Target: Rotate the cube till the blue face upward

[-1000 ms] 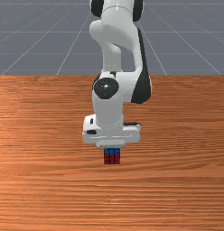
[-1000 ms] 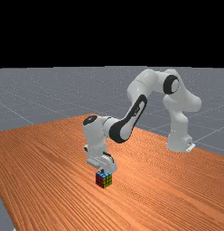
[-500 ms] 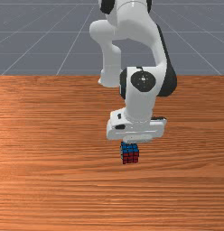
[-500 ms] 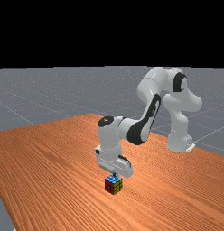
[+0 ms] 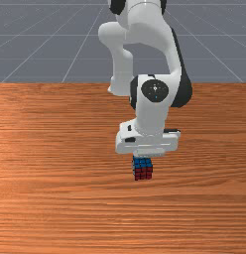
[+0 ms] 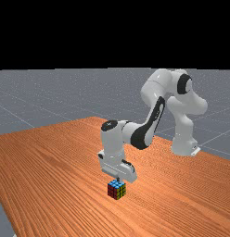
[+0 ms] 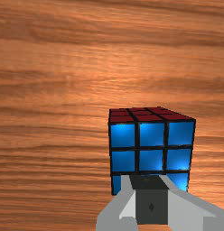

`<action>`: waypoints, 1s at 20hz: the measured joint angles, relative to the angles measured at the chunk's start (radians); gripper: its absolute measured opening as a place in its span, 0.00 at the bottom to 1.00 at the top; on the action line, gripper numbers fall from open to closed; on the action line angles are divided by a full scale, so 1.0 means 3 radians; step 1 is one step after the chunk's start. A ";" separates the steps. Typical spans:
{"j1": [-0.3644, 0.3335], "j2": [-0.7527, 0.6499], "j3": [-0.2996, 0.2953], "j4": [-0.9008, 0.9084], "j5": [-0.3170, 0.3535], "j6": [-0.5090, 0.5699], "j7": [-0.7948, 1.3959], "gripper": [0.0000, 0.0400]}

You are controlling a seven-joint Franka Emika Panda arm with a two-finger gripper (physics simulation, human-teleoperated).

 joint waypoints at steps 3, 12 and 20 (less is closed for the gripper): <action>-0.0003 0.0037 0.0016 0.0000 0.0021 0.0071 -0.0005 0.00; 0.0005 0.0068 0.0025 0.0018 0.0042 0.0126 0.0017 0.07; 0.0560 0.0126 -0.0020 -0.0070 -0.0264 0.0391 0.0467 0.06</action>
